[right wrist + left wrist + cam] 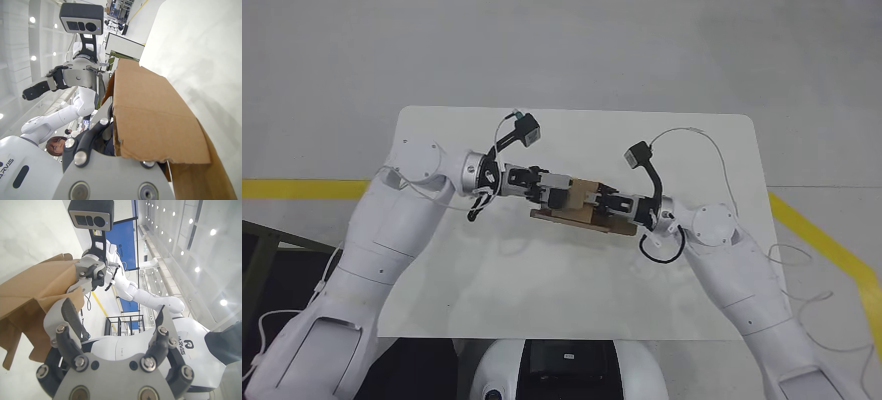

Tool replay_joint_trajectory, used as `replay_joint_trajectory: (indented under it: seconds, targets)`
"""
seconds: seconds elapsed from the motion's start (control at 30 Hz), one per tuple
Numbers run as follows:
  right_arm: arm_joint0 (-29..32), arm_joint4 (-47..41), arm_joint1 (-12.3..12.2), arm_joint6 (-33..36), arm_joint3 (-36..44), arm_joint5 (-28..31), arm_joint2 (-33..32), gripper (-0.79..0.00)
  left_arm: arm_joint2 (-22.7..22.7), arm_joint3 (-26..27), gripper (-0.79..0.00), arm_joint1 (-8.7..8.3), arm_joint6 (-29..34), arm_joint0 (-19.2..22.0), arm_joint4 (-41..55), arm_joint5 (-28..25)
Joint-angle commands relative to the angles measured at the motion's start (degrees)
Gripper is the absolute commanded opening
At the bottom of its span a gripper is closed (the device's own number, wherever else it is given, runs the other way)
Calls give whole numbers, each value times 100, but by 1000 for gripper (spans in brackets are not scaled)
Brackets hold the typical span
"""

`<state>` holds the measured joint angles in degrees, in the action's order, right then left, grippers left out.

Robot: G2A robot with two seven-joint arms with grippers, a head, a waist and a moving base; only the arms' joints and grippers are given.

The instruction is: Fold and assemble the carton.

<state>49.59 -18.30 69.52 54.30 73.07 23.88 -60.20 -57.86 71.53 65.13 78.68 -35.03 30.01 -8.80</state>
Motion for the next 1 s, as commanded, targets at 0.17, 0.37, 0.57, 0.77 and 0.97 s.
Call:
replay_joint_trajectory:
  seconds: [0.17, 0.37, 0.57, 0.77, 0.97]
  targets:
    - [51, -32, -20, 29, 7, -3, -85, -785, -318, 14, 0, -83, -23, -132, 121, 18]
    - [103, -86, -31, 79, 67, -3, -122, -785, -443, -17, 0, -124, -75, -210, 103, 56]
    - [155, -137, -38, 174, 154, -4, -125, -785, -443, -46, 0, -141, -176, -227, -69, 58]
    - [211, -117, -47, 335, 270, -1, -86, -785, -438, -116, 0, -144, -258, -203, -118, 61]
    - [256, -82, -36, 456, 338, -37, 38, -785, -410, -119, 0, -134, -196, -154, -35, 83]
